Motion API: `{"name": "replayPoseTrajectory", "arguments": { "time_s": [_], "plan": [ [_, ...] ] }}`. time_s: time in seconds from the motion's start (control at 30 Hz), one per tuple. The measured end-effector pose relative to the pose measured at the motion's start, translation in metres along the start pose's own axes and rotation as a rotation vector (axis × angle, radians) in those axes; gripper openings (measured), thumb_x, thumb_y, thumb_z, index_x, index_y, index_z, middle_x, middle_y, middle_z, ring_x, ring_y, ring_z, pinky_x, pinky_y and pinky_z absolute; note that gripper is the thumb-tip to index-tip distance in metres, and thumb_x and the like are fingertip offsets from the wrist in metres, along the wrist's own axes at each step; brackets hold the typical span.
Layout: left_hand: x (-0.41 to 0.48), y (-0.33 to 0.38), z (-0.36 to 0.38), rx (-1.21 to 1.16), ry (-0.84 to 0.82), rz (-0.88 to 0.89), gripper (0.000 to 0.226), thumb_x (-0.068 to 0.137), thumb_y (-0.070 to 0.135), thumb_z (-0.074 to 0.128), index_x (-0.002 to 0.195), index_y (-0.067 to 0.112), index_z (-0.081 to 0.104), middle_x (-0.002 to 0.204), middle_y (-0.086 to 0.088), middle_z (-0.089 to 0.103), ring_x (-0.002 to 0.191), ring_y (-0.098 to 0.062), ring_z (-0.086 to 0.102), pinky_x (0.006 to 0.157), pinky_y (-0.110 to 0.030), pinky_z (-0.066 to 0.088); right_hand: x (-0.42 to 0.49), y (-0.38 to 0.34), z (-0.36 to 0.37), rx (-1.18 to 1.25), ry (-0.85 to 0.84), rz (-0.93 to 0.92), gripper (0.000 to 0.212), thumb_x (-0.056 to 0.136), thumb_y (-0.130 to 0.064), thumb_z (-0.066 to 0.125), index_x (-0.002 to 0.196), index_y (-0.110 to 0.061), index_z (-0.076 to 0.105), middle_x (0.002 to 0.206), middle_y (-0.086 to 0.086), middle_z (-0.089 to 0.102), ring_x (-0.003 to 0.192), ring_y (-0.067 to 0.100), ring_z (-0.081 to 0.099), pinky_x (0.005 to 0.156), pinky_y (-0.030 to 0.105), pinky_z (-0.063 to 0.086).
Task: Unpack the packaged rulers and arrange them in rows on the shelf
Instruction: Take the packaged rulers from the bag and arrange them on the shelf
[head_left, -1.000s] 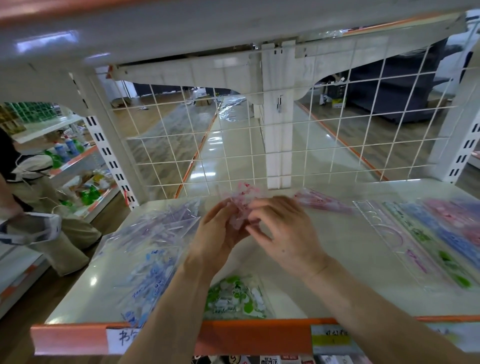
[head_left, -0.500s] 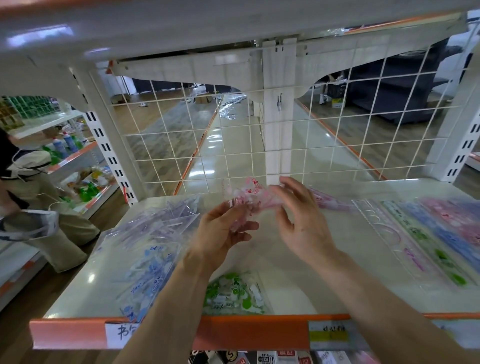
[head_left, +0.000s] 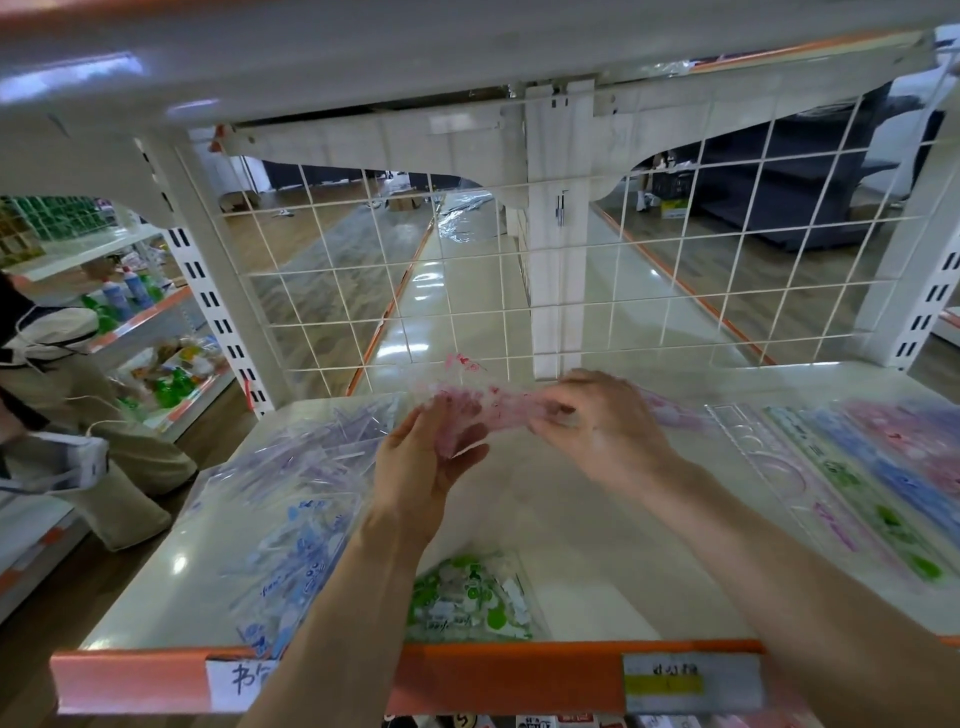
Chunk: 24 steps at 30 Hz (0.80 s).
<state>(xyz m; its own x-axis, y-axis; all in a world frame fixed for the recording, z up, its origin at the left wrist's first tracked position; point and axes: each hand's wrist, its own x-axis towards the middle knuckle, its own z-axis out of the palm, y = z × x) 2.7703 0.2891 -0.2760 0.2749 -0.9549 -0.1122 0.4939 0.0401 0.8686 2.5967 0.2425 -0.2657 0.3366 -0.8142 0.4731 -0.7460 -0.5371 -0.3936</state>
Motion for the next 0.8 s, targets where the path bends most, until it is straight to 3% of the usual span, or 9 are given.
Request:
{"name": "replayPoseTrajectory", "arguments": {
  "time_s": [0.1,0.2,0.27,0.43,0.57,0.63,0.67,0.73,0.8],
  "plan": [
    [0.004,-0.002,-0.004,0.050,0.184,0.090,0.018,0.095,0.023,0.057,0.094,0.008,0.067,0.089,-0.012,0.068,0.070,-0.018,0.067,0.056,-0.026,0.056,0.022,0.010,-0.008,-0.046,0.009,0.081,0.030,0.084,-0.047,0.061,0.099,-0.024,0.073,0.098,-0.001,0.061,0.099,0.020,0.056,0.084,0.030,0.036],
    [0.008,-0.005,-0.003,0.153,0.304,0.180,0.019,0.095,0.027,0.058,0.093,0.010,0.067,0.093,-0.012,0.066,0.070,-0.018,0.065,0.053,-0.024,0.055,0.039,0.021,-0.009,-0.104,-0.050,0.195,0.025,0.084,-0.044,0.064,0.094,-0.022,0.073,0.099,0.003,0.062,0.100,0.024,0.056,0.085,0.032,0.037],
    [0.009,-0.005,0.000,0.198,0.304,0.203,0.020,0.094,0.028,0.059,0.096,0.010,0.067,0.092,-0.010,0.064,0.069,-0.017,0.064,0.051,-0.023,0.054,0.046,0.025,-0.004,-0.158,-0.117,0.232,0.020,0.084,-0.040,0.064,0.085,-0.021,0.071,0.097,0.005,0.063,0.101,0.027,0.057,0.084,0.032,0.037],
    [0.008,-0.005,0.002,0.228,0.272,0.206,0.019,0.094,0.029,0.060,0.091,0.012,0.067,0.089,-0.011,0.064,0.069,-0.017,0.065,0.053,-0.023,0.054,0.056,0.023,0.012,-0.220,-0.287,0.249,0.028,0.086,-0.039,0.062,0.110,-0.025,0.067,0.120,0.002,0.059,0.117,0.024,0.049,0.096,0.034,0.033],
    [0.005,-0.004,0.004,0.235,0.210,0.188,0.022,0.093,0.030,0.060,0.096,0.009,0.067,0.090,-0.011,0.066,0.069,-0.015,0.066,0.057,-0.026,0.056,0.059,0.022,0.017,-0.292,-0.354,0.211,0.033,0.087,-0.039,0.060,0.117,-0.025,0.064,0.127,0.002,0.055,0.120,0.025,0.046,0.098,0.035,0.033],
    [0.003,-0.002,0.004,0.207,0.162,0.154,0.019,0.093,0.027,0.060,0.093,0.010,0.068,0.086,-0.010,0.066,0.069,-0.016,0.065,0.059,-0.028,0.056,0.056,0.021,0.015,-0.277,-0.328,0.182,0.031,0.088,-0.040,0.058,0.112,-0.021,0.065,0.117,0.003,0.057,0.114,0.027,0.048,0.093,0.036,0.035],
    [0.002,-0.002,0.004,0.184,0.131,0.133,0.017,0.093,0.026,0.060,0.091,0.010,0.068,0.084,-0.009,0.066,0.070,-0.017,0.065,0.060,-0.028,0.055,0.055,0.020,0.013,-0.206,-0.280,0.165,0.026,0.088,-0.037,0.057,0.100,-0.017,0.068,0.104,0.005,0.061,0.104,0.028,0.052,0.085,0.035,0.038],
    [0.000,0.000,0.005,0.147,0.061,0.093,0.014,0.092,0.024,0.061,0.090,0.012,0.069,0.082,-0.006,0.068,0.071,-0.017,0.066,0.062,-0.028,0.054,0.054,0.011,0.008,0.046,-0.197,0.181,0.028,0.089,-0.028,0.055,0.079,-0.003,0.064,0.077,0.013,0.060,0.076,0.027,0.054,0.065,0.033,0.040],
    [0.000,0.001,0.006,0.124,0.007,0.049,0.012,0.091,0.022,0.061,0.091,0.014,0.070,0.080,-0.004,0.071,0.071,-0.016,0.067,0.063,-0.029,0.054,0.051,-0.002,0.001,0.412,-0.226,0.262,0.029,0.091,-0.023,0.056,0.078,0.002,0.064,0.068,0.012,0.060,0.062,0.017,0.052,0.057,0.026,0.039]
  ]
}}
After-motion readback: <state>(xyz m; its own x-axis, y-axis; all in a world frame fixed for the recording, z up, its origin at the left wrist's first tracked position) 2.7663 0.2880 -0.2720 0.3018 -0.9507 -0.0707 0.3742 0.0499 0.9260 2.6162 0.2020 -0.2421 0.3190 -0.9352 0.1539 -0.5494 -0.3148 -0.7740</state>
